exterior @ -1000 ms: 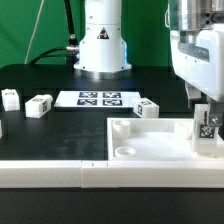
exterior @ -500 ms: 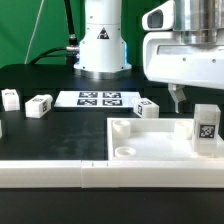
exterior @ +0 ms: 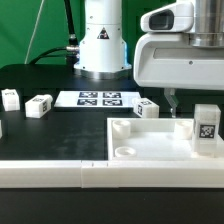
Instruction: Assemble one leg
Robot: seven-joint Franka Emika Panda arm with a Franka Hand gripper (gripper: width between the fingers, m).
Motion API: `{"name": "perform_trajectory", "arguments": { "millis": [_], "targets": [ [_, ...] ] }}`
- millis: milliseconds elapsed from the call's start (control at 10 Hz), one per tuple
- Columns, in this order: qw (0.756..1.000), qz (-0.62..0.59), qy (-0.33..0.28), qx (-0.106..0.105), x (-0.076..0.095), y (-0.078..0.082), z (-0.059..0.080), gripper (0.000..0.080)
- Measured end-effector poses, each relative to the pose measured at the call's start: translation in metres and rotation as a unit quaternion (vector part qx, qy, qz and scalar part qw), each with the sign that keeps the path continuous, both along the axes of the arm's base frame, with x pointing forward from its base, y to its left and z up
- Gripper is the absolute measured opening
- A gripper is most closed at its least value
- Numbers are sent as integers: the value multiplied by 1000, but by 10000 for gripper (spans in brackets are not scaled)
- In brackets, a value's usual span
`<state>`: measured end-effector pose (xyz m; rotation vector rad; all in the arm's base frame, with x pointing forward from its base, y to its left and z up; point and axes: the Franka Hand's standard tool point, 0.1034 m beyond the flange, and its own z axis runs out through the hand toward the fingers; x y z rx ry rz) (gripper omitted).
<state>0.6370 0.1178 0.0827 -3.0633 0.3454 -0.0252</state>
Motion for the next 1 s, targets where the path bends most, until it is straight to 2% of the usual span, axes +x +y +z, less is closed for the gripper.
{"name": "perform_trajectory", "arguments": {
  "millis": [300,400,500,600,800,1000],
  "targets": [
    [999,40,-2,-3,0,-1,0,602],
    [999,40,-2,-3,0,-1,0,426],
    [999,40,-2,-3,0,-1,0,426],
    [999,33,-2,-3,0,-1,0,291],
    [1000,-19,-4,2,1,-1,-1,291],
    [986,-163,2,13,1,-2,-2,291]
  ]
}}
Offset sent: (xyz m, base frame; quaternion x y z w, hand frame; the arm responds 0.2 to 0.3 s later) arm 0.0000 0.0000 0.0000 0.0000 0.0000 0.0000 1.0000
